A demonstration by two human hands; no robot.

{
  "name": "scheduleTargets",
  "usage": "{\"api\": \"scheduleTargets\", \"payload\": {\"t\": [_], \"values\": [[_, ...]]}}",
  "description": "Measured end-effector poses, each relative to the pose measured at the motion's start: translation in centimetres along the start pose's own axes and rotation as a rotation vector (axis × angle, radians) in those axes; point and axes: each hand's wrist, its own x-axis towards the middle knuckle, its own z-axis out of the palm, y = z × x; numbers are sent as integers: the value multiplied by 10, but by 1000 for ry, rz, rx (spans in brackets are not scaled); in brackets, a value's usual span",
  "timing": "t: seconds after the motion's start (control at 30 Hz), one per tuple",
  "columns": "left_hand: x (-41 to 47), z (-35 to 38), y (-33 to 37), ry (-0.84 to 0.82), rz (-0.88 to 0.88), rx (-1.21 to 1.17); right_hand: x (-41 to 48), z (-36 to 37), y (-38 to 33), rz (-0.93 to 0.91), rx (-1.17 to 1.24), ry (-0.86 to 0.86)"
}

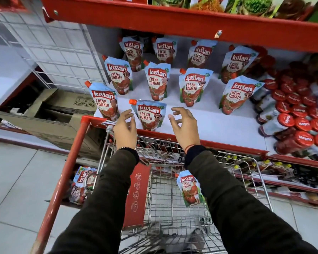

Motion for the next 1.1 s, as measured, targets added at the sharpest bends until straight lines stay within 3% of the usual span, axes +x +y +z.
{"api": "scheduleTargets", "payload": {"t": [0.1,0.23,0.6,0.9,1.1], "values": [[-46,17,-13,6,33,-17,-32,-6,23,10,-5,-6],[-107,48,-34,-168,45,93,-82,-15,66,67,-80,-90],[-209,133,-104,-592,-211,347,-175,-26,216,354,-283,-322],[-236,217,-186,-674,-365,537,-176,10,320,465,-409,-465],[-237,254,-225,-664,-634,552,-165,40,354,487,-399,-499]]}}
